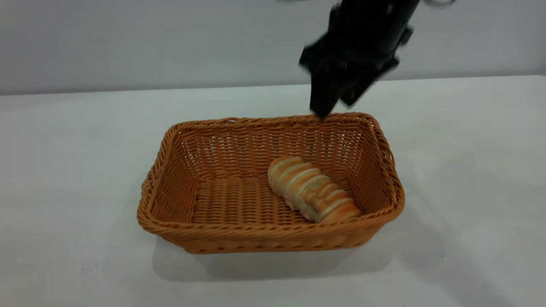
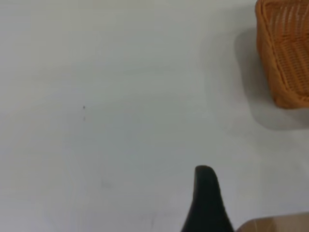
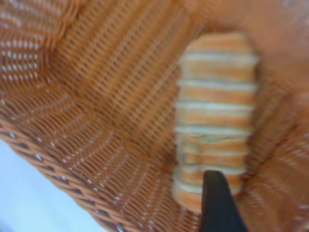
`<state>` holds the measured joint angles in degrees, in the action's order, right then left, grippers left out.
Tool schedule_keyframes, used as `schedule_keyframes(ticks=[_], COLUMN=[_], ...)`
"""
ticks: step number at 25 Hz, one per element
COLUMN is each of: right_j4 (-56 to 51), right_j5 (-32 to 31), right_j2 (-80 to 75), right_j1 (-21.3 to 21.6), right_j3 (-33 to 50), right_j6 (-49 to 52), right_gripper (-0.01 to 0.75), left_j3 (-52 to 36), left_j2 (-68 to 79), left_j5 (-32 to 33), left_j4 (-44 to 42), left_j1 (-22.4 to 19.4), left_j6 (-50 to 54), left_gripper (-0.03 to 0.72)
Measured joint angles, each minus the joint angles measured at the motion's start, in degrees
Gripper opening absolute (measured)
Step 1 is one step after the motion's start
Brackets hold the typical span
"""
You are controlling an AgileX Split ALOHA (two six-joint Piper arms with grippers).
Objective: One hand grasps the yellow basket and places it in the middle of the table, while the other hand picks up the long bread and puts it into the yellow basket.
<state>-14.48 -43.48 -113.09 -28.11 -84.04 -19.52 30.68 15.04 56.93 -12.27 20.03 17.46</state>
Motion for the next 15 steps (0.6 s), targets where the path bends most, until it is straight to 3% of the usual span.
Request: schedule_keyframes(ticks=[15], right_j4=[18.08], right_j5=[-11.78], right_j2=[19.39], right_j1=[0.0], right_j3=[0.41], right_j6=[15.61], right_gripper=[0.498], left_j3=[-1.3], left_j2=[-9.19], left_j5=[3.2], left_j4=[-0.05], left_j1=[0.0], left_j6=[0.0], left_gripper=[0.58])
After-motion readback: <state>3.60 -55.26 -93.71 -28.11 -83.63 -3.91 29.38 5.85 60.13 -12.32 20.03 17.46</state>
